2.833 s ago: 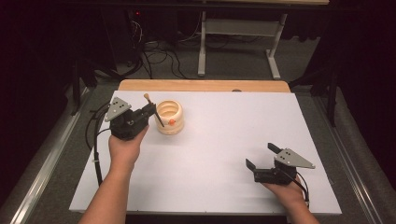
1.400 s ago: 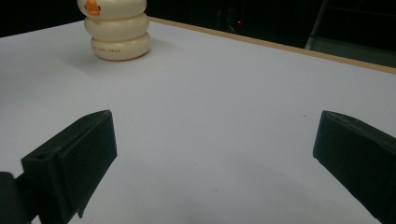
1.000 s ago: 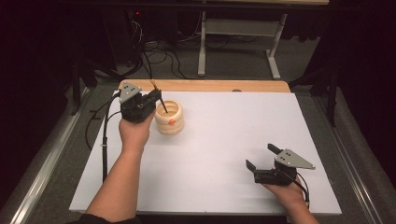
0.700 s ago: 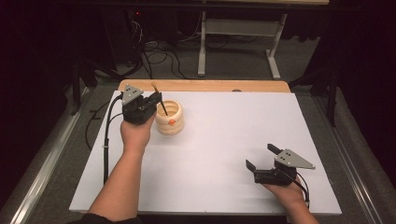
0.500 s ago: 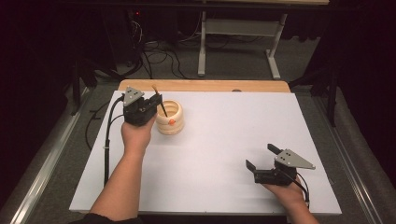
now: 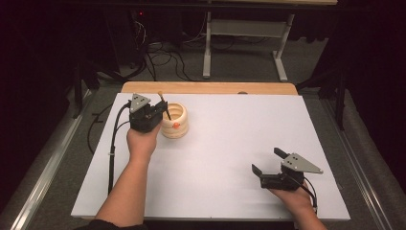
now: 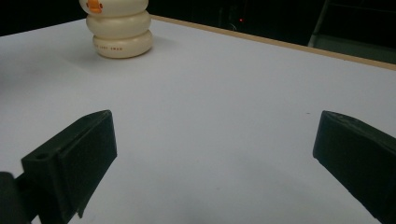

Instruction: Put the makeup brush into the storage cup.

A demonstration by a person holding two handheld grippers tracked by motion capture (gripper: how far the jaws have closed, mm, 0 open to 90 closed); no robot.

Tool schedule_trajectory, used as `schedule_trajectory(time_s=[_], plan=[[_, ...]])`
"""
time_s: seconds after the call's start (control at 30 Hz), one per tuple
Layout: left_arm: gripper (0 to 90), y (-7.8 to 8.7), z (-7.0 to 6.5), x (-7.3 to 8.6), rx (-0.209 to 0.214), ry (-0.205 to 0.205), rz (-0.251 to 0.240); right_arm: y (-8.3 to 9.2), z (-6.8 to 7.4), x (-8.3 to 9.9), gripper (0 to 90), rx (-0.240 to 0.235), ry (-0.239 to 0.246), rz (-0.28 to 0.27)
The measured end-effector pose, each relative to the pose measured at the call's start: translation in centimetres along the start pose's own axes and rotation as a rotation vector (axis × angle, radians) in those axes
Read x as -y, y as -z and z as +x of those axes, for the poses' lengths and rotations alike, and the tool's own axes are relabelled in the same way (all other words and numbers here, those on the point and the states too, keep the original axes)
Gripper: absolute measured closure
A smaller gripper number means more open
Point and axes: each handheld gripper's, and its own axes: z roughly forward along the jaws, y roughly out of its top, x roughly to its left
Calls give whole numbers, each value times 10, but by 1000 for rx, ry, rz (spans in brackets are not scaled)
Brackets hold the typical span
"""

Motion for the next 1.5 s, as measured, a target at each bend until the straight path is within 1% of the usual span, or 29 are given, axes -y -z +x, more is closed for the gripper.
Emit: schedule_trajectory(time_s=[0.13,0.37,0.43,0.5,0.63,0.8,1.0,1.1,1.17,1.2,1.23,1.3,1.33,1.37,1.4,1.5], plan=[[833,-2,-1,3,2,-4,7,0,0,0,10,-1,-2,-1],[832,-5,-2,11,7,6,16,0,0,0,10,-2,2,0],[832,-5,-2,13,7,3,22,0,0,0,10,-3,2,-1],[832,-5,-3,13,7,-4,23,0,0,0,10,-3,0,1],[832,-6,-3,13,7,-2,18,-1,0,1,10,-3,7,3],[830,-7,-3,15,4,0,36,-1,0,0,10,-4,6,2],[828,-8,-4,14,4,-1,32,-1,0,1,10,-4,2,3],[826,-8,-3,15,4,-4,39,-1,0,1,10,-3,0,5],[809,-8,-2,15,7,-4,41,-1,0,1,11,-6,1,4],[751,-8,-2,15,11,-3,41,-1,0,1,13,-7,-2,5],[657,-9,-3,15,14,-7,41,-1,0,1,13,-7,-1,6],[387,-10,-6,15,-40,-32,49,-1,0,1,13,-8,1,4],[281,-10,-5,15,-42,-22,52,-1,0,1,13,-7,2,5],[203,-9,-4,15,-38,-9,53,-1,0,1,13,-7,5,4],[131,-9,-4,15,-49,-5,56,-1,0,1,13,-7,1,4],[26,-10,-2,14,-56,4,69,-1,0,1,13,-7,2,6]])
